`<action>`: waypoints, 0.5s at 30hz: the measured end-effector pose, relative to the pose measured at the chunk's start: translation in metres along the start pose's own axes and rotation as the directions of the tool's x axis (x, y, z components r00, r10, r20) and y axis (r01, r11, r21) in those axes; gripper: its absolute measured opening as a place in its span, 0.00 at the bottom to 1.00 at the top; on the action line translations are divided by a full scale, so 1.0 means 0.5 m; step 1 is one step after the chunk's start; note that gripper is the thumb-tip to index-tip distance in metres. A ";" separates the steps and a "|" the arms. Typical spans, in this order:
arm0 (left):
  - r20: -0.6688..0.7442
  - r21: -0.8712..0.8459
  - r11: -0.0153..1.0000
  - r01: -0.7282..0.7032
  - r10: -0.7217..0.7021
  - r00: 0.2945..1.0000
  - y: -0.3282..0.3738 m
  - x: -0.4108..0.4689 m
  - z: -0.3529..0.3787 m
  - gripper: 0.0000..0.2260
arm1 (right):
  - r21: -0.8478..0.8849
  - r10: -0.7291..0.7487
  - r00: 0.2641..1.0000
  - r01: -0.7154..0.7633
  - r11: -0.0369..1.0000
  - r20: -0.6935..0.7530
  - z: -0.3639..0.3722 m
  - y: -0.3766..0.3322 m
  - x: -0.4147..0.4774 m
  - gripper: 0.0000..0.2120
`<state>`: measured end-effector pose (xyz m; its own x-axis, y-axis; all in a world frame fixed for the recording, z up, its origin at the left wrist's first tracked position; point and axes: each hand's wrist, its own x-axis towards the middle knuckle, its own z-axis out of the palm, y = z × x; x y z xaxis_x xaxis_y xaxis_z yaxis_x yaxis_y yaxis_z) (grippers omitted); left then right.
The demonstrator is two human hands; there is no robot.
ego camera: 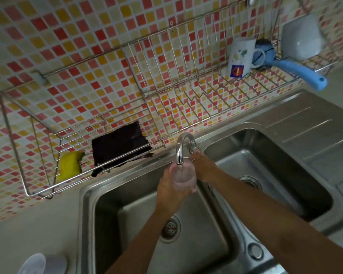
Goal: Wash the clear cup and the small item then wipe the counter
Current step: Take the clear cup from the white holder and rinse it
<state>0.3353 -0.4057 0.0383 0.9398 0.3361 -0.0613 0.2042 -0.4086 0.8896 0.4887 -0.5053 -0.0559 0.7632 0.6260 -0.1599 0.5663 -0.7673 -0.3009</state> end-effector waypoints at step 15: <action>-0.026 0.015 1.000 0.010 -0.010 1.000 -0.016 0.010 0.005 0.36 | -0.117 0.042 0.995 -0.053 0.992 -0.090 -0.010 -0.027 0.024 0.18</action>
<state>0.3393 -0.4028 0.0297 0.9305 0.3617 -0.0582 0.2175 -0.4176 0.8822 0.4916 -0.4880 -0.0490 0.8115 0.5779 -0.0868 0.5578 -0.8103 -0.1799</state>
